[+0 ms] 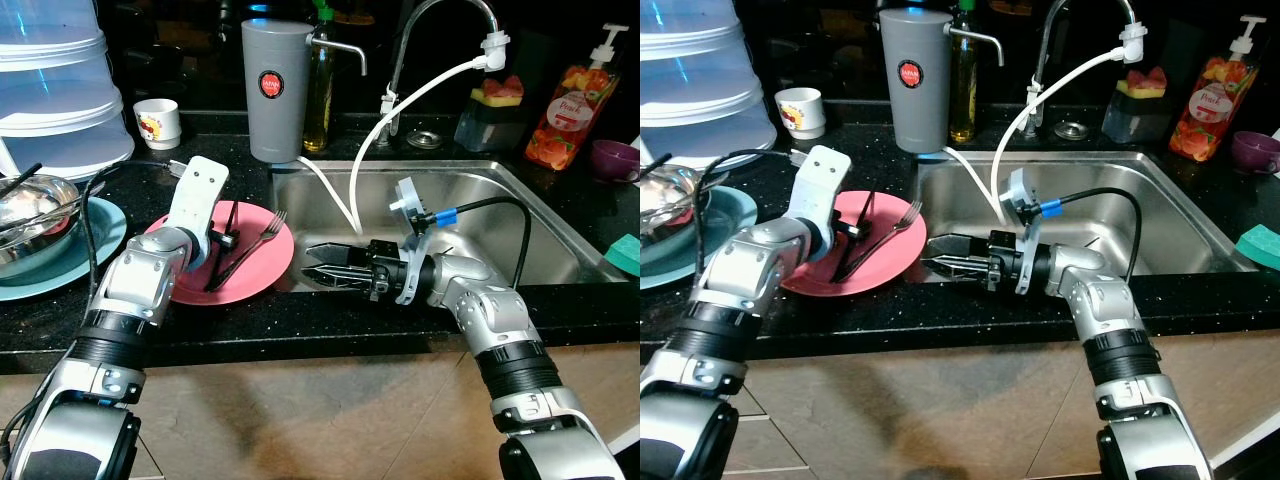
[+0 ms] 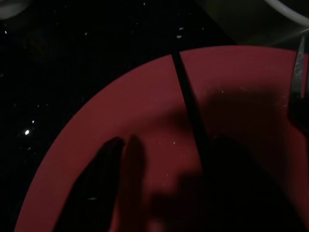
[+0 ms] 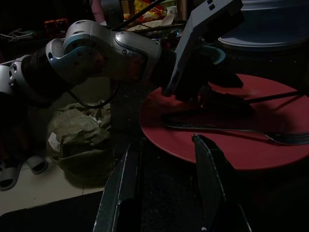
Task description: Kitchen organization
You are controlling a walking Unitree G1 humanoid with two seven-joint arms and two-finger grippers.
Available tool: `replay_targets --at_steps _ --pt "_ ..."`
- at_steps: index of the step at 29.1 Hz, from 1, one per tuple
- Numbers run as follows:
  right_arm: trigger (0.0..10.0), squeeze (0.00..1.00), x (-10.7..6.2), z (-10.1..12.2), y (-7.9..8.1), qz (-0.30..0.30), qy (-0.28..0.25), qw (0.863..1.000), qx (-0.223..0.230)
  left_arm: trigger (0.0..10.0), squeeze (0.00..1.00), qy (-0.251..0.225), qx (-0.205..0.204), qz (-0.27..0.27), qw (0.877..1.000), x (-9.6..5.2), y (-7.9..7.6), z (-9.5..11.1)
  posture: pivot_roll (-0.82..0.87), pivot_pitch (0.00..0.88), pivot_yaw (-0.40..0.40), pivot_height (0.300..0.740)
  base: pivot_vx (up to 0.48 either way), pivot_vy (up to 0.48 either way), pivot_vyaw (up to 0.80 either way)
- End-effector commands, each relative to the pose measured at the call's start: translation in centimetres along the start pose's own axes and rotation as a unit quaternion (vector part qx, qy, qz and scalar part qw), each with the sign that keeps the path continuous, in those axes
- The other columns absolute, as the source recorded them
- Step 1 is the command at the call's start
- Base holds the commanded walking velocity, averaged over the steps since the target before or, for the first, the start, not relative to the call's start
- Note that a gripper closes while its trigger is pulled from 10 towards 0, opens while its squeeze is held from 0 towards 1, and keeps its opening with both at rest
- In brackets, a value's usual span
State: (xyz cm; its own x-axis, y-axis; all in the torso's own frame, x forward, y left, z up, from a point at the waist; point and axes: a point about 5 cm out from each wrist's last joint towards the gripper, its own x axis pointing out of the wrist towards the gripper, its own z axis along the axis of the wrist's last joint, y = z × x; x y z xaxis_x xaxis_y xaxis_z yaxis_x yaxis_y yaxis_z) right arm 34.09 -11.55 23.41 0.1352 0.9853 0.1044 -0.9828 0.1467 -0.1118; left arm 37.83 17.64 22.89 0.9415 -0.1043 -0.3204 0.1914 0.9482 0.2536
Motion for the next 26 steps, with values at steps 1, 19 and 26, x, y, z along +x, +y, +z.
replay_targets --at_steps 1,19,26 --pt "10.0 0.0 0.0 0.2 0.1 0.004 -0.002 1.0 -0.002 0.0 0.0 0.016 0.0 0.007 1.0 -0.1 0.2 -0.7 0.14 0.082 -0.029 0.74 0.0 0.0 0.0" --pt "10.0 0.0 0.3 0.2 0.0 0.004 -0.005 1.0 -0.001 0.0 0.0 -0.009 -0.025 0.033 0.999 -1.7 1.5 0.4 0.15 0.069 -0.031 0.74 0.0 0.0 0.0" --pt "10.0 0.0 0.3 0.2 0.1 0.003 -0.007 1.0 -0.001 0.0 0.0 -0.016 -0.026 0.037 0.999 -2.2 1.8 0.5 0.15 0.07 -0.03 0.74 0.0 0.0 0.0"
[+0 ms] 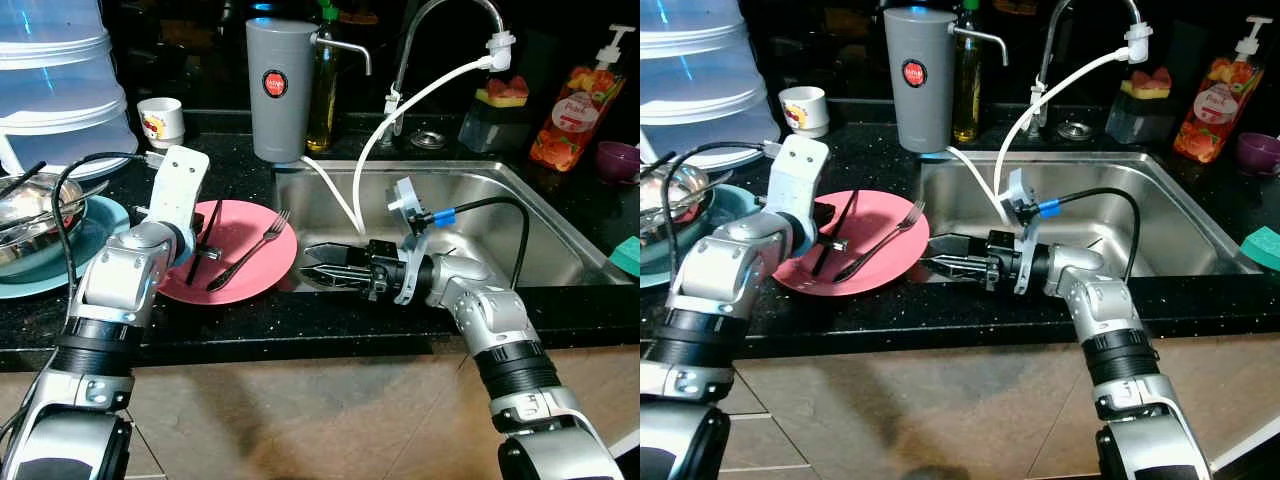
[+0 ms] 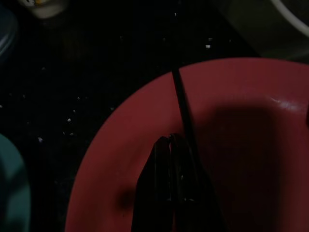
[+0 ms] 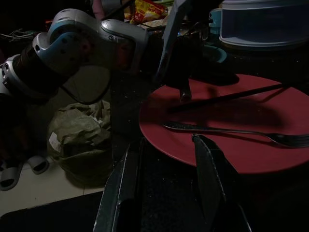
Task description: Kitchen organization
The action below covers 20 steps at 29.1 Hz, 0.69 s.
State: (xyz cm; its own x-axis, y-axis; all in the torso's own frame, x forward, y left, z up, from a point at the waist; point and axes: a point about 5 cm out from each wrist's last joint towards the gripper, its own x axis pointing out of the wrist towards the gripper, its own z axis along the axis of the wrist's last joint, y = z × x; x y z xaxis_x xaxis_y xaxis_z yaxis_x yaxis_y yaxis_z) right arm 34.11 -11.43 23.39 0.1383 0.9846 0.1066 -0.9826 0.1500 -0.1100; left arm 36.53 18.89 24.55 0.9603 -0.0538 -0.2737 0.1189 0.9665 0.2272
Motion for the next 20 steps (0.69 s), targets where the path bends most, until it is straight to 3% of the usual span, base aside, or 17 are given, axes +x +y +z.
replay_targets --at_steps 1,7,8,9,16,20 --pt "10.0 0.0 0.2 0.2 0.1 0.005 -0.006 1.0 -0.001 0.0 0.0 0.001 -0.001 0.006 1.0 -0.3 0.5 -0.2 0.15 0.07 -0.03 0.74 0.0 0.0 0.0" --pt "10.0 0.0 0.1 0.3 0.0 0.003 -0.008 1.0 -0.003 0.0 0.0 -0.015 -0.001 0.019 1.0 -0.7 0.7 0.6 0.15 0.067 -0.03 0.74 0.0 0.0 0.0" --pt "10.0 0.0 0.1 0.4 0.0 0.003 -0.008 1.0 -0.003 1.9 0.0 -0.013 -0.003 0.026 1.0 -0.7 0.8 0.7 0.15 0.067 -0.03 0.74 0.0 0.0 0.0" --pt "10.0 0.0 0.1 0.4 0.0 0.003 -0.009 1.0 -0.003 10.0 1.0 -0.013 -0.004 0.028 1.0 -0.7 0.9 0.7 0.15 0.067 -0.031 0.74 0.0 0.0 0.0" --pt "10.0 0.0 0.2 0.4 -0.1 0.003 -0.009 1.0 -0.004 10.0 1.0 -0.018 -0.028 0.028 0.999 -0.5 1.0 0.9 0.15 0.065 -0.031 0.74 0.0 0.0 0.0" --pt "10.0 0.0 0.2 0.4 0.0 0.003 -0.007 1.0 -0.005 10.0 1.0 -0.008 -0.072 0.015 0.997 -0.2 1.0 0.8 0.15 0.065 -0.029 0.74 0.0 0.0 0.0"
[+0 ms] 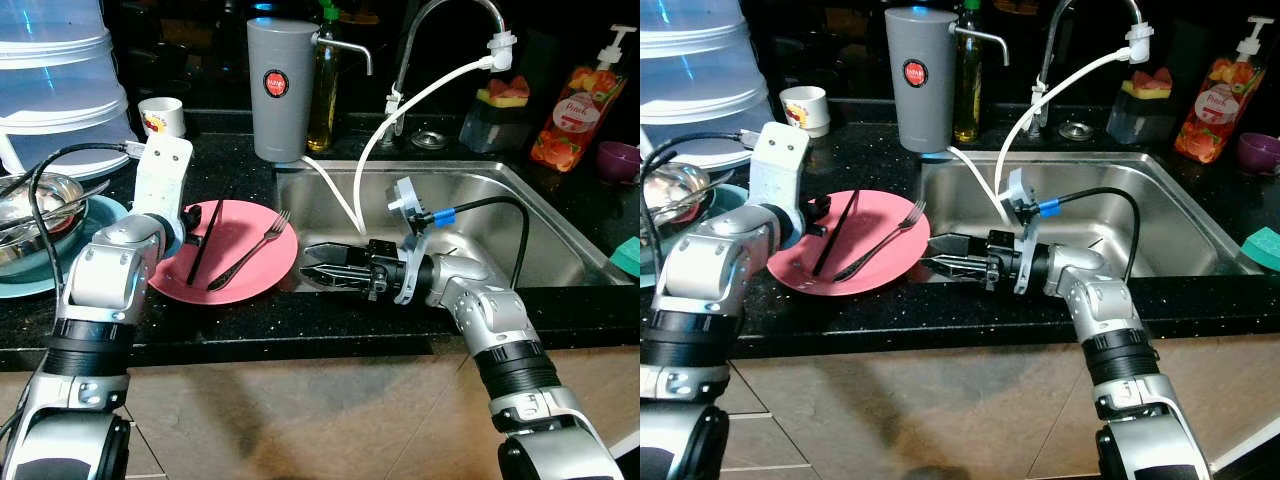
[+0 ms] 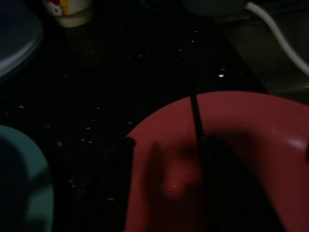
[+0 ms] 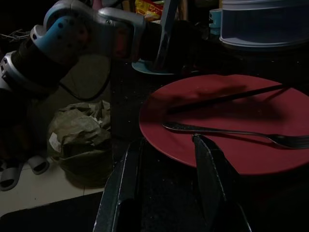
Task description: Kitchen organization
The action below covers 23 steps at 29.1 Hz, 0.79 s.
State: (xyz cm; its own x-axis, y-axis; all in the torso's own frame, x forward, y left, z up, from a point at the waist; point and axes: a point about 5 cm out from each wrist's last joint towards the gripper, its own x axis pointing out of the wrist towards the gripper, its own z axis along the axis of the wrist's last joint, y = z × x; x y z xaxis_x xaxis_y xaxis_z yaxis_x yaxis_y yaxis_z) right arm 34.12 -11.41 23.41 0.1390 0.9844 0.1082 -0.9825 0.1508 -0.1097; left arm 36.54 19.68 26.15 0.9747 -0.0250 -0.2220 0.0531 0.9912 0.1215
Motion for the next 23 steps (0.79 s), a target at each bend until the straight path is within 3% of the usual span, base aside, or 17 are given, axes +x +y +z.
replay_targets --at_steps 1,8,16,23 --pt "10.0 0.0 0.1 0.3 0.0 0.004 -0.006 1.0 -0.005 10.0 1.0 0.02 -0.012 -0.005 1.0 0.3 -0.1 -0.6 0.15 0.065 -0.029 0.74 0.0 0.0 0.0" --pt "10.0 0.0 0.2 0.2 0.2 0.005 -0.006 1.0 -0.004 10.0 1.0 0.031 -0.023 -0.043 0.998 0.5 -1.2 -0.7 0.15 0.066 -0.024 0.74 0.0 0.0 0.0" --pt "10.0 0.0 0.2 0.2 0.2 0.004 -0.006 1.0 -0.002 10.0 1.0 0.069 -0.012 -0.053 0.996 0.9 -1.3 -1.6 0.15 0.068 -0.022 0.74 0.0 0.0 0.0" --pt "10.0 0.0 0.1 0.1 0.2 0.005 -0.005 1.0 0.001 10.0 0.69 0.105 -0.022 -0.041 0.993 1.0 -0.7 -2.6 0.15 0.071 -0.021 0.74 0.0 0.0 0.0"
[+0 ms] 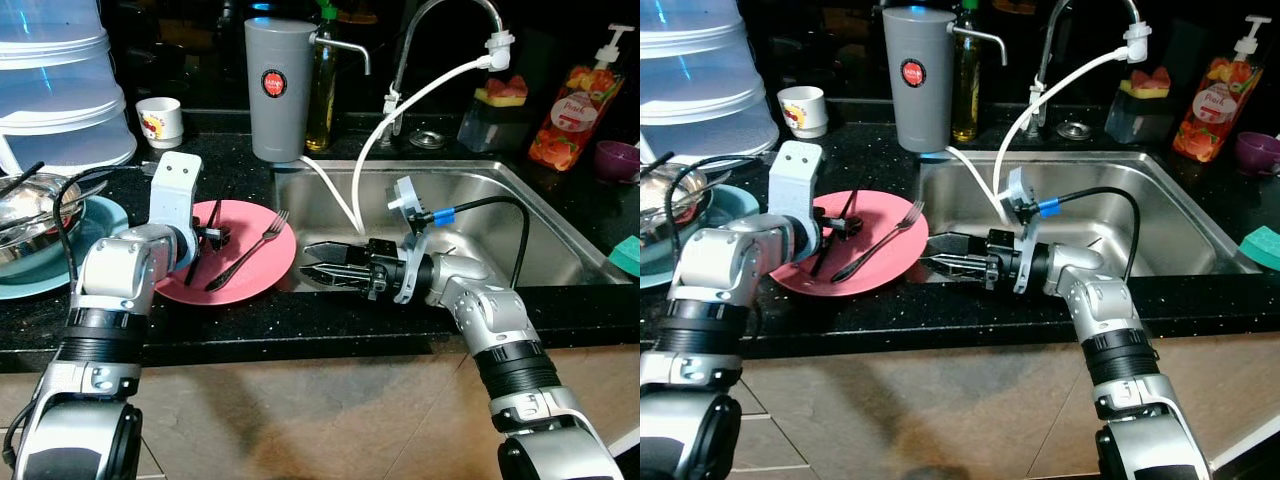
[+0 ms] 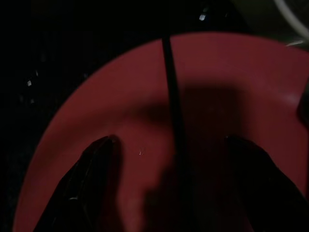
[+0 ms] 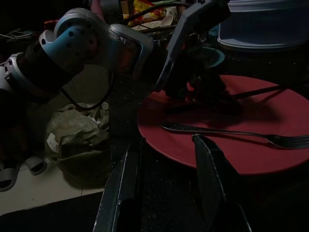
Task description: Kitchen organization
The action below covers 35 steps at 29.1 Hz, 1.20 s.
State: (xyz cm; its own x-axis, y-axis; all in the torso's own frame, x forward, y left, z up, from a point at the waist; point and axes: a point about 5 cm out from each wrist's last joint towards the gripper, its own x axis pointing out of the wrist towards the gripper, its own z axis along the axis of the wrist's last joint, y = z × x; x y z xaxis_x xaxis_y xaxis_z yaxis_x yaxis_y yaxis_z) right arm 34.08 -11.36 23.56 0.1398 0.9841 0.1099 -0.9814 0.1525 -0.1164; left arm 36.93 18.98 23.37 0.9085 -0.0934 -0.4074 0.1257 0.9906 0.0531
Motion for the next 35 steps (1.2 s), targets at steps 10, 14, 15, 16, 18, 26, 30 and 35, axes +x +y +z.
replay_targets --at_steps 10,14,15,16,18,26,30,35 --pt "10.0 0.0 0.03 -0.08 0.22 0.006 -0.003 1.0 0.008 0.0 0.0 0.044 -0.007 -0.002 0.999 0.0 0.6 -0.69 0.15 0.073 -0.023 0.74 0.0 0.0 0.0" --pt "10.0 0.0 0.04 -0.09 0.22 0.006 -0.003 1.0 0.008 0.0 0.0 0.041 -0.007 -0.006 0.999 -0.05 0.56 -0.62 0.15 0.073 -0.023 0.74 0.0 0.0 0.0" --pt "10.0 0.0 0.03 -0.1 0.21 0.006 -0.003 1.0 0.009 0.0 0.0 0.04 -0.007 -0.007 0.999 -0.06 0.55 -0.58 0.15 0.07 -0.023 0.74 0.0 0.0 0.0" --pt "10.0 0.0 0.02 -0.11 0.2 0.005 -0.002 1.0 0.009 0.0 0.0 0.039 -0.007 -0.008 0.999 -0.08 0.54 -0.52 0.15 0.068 -0.024 0.74 0.0 0.0 0.0" --pt "10.0 0.0 0.02 -0.13 0.2 0.006 -0.002 1.0 0.011 0.0 0.0 0.037 -0.006 -0.009 0.999 -0.09 0.53 -0.44 0.15 0.068 -0.024 0.74 0.0 0.0 0.0" --pt "10.0 0.0 0.04 -0.18 0.25 0.009 -0.004 1.0 0.016 0.0 0.0 0.034 -0.004 -0.016 0.999 -0.14 0.46 -0.39 0.15 0.061 -0.025 0.74 0.0 0.0 0.0" --pt "10.0 0.0 0.08 -0.01 0.29 0.012 -0.015 1.0 0.015 0.0 0.0 0.027 -0.004 -0.016 0.999 -0.23 0.56 -0.27 0.15 0.055 -0.025 0.74 0.0 0.0 0.0" --pt "10.0 0.0 0.08 -0.01 0.29 0.012 -0.015 1.0 0.015 0.0 0.0 0.027 -0.004 -0.016 0.999 -0.23 0.56 -0.27 0.15 0.055 -0.025 0.74 0.0 0.0 0.0"
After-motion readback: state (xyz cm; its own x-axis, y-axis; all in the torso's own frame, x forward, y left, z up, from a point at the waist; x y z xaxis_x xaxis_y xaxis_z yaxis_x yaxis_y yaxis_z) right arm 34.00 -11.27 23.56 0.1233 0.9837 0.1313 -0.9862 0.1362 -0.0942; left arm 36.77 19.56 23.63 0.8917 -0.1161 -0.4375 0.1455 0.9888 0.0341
